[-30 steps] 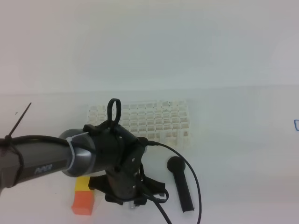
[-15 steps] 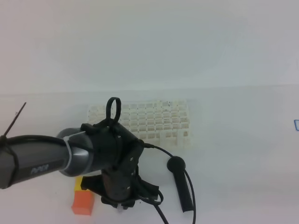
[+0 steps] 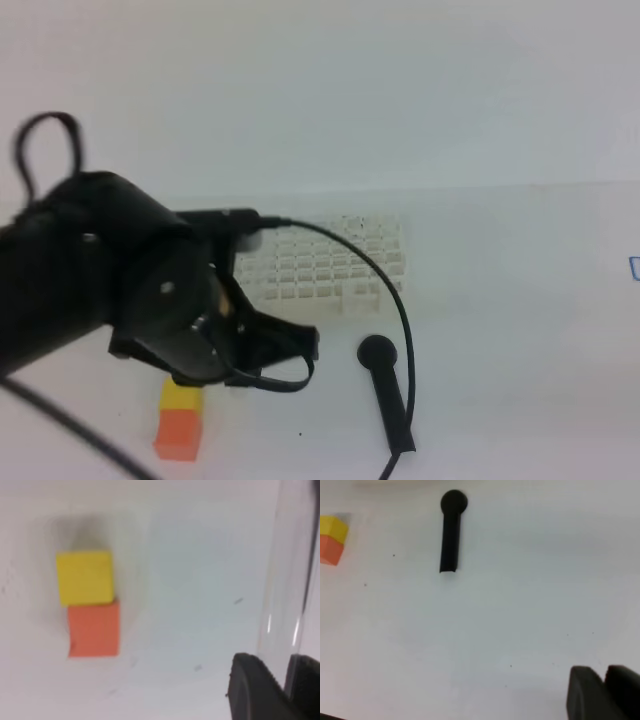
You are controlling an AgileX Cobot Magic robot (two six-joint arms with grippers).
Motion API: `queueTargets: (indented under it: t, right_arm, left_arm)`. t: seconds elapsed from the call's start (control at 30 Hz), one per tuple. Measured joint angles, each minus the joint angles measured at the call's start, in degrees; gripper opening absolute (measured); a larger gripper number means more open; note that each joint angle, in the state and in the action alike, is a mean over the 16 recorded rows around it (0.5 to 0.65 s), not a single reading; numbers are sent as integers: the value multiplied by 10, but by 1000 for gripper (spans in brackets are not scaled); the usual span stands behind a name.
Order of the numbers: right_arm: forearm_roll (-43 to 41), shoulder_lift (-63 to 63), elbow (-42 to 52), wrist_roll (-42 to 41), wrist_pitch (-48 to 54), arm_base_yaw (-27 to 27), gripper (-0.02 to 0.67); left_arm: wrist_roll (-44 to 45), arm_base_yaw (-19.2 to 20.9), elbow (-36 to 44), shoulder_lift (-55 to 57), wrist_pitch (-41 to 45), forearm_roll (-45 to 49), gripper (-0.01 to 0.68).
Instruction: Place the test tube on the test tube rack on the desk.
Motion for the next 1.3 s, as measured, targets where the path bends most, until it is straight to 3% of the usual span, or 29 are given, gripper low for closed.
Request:
queueTargets:
  t: [0.23,0.57,0.73,0.93,1.3]
  right_arm:
    - [79,0,0,-56,-24,0,91]
    - [257,0,0,-231,-82,0,91]
    - [347,2,0,-328,-100,0,91]
    - [420,16,0,-414,-106,13,91]
    - [462,92,-1,-511,-135,70,91]
  left_arm:
    - [-3,0,78,-181,-152,29,0]
    - [-1,0,316,-407,-518,123,13]
    - [6,0,412,-459,-648,152,13]
    - [16,0,465,-473,-720,158,20]
    - [31,0,475,-469,-741,159,13]
